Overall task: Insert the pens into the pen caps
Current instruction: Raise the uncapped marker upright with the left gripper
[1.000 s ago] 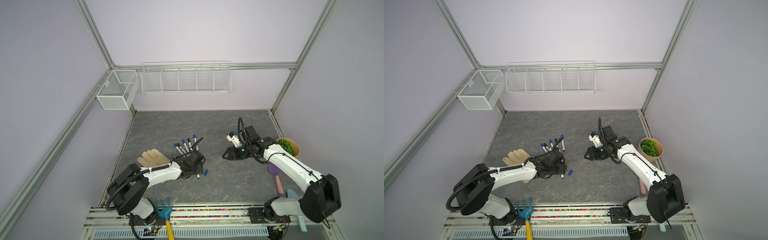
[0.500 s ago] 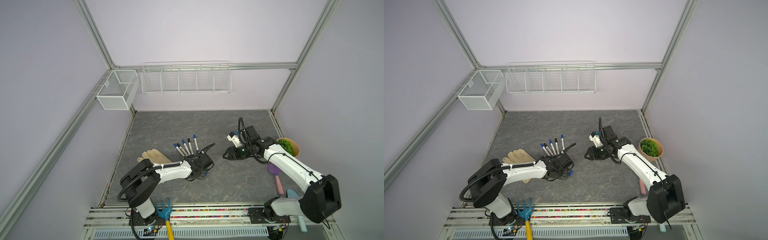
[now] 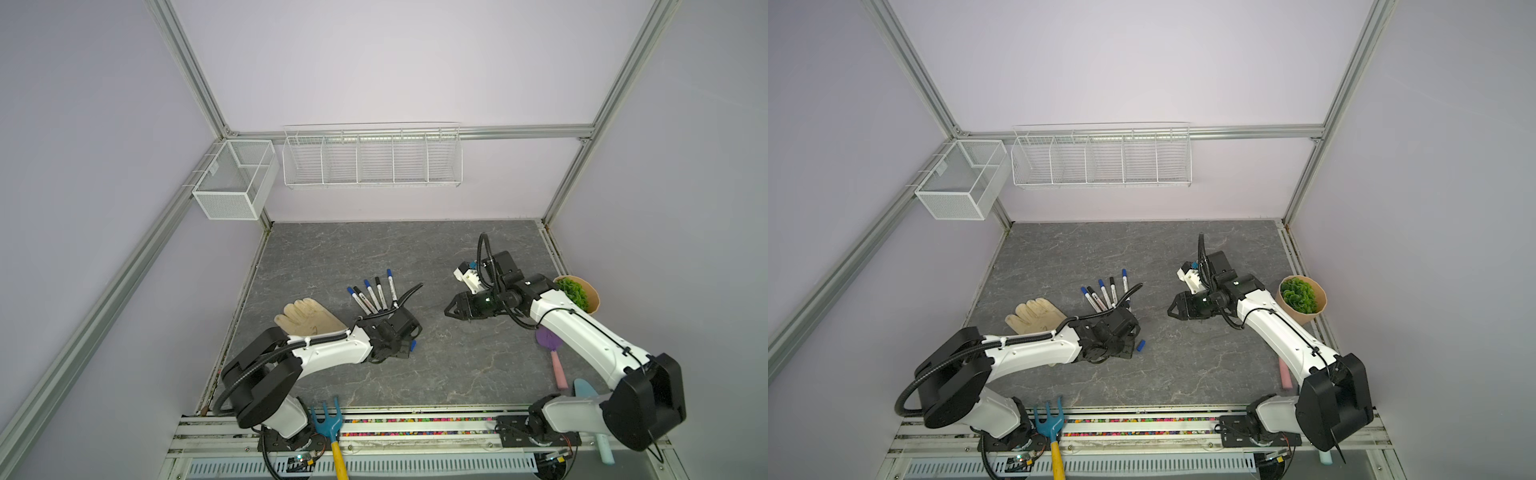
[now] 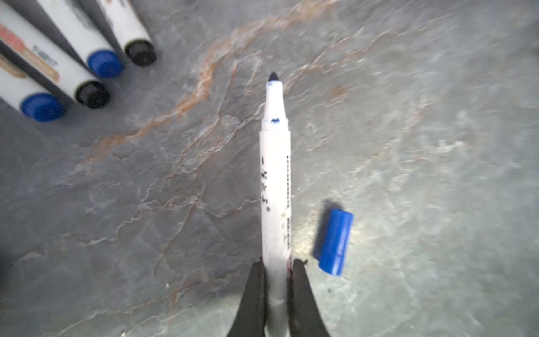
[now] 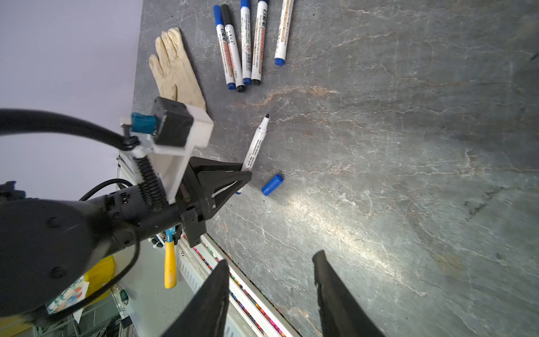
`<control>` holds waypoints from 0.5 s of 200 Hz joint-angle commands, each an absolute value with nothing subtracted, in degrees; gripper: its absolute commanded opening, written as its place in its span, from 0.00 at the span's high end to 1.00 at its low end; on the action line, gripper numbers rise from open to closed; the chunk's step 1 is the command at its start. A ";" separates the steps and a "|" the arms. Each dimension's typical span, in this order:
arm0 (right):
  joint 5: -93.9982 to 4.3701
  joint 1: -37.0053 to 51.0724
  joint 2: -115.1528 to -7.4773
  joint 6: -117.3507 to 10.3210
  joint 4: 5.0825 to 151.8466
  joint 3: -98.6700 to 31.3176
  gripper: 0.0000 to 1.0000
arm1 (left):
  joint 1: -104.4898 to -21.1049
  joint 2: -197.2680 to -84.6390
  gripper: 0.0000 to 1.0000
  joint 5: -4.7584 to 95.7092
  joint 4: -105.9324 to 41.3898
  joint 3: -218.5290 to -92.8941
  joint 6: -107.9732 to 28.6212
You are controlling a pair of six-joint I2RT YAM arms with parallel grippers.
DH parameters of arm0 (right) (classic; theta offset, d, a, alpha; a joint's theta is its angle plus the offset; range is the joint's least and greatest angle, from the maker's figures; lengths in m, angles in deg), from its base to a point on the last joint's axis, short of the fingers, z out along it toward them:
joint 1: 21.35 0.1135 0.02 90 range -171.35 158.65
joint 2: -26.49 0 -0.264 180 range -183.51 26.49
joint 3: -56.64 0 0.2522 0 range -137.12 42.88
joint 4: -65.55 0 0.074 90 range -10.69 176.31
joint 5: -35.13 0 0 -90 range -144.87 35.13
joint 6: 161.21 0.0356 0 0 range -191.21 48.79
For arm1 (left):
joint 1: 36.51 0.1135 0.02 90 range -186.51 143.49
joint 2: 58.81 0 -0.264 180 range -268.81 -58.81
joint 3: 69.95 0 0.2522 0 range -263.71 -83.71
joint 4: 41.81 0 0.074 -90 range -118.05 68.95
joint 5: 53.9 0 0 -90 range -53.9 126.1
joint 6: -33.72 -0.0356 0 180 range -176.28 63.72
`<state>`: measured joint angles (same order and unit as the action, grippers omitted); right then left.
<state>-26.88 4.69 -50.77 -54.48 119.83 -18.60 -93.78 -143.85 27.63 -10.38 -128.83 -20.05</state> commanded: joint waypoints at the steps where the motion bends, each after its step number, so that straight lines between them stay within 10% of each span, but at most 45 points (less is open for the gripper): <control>1: -23.33 6.74 -50.58 -53.49 116.96 -19.73 0.50 | -93.64 -139.56 1.00 30.80 -23.13 -127.36 -23.61; 100: -22.75 10.23 -59.24 -50.20 111.81 -25.13 0.54 | -94.86 -130.92 1.00 33.29 -31.62 -122.21 -25.50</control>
<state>-24.23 9.59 -58.05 -51.62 114.30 -23.62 -94.29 -132.57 32.79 -29.33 -123.06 -24.01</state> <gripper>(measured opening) 0.467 0.102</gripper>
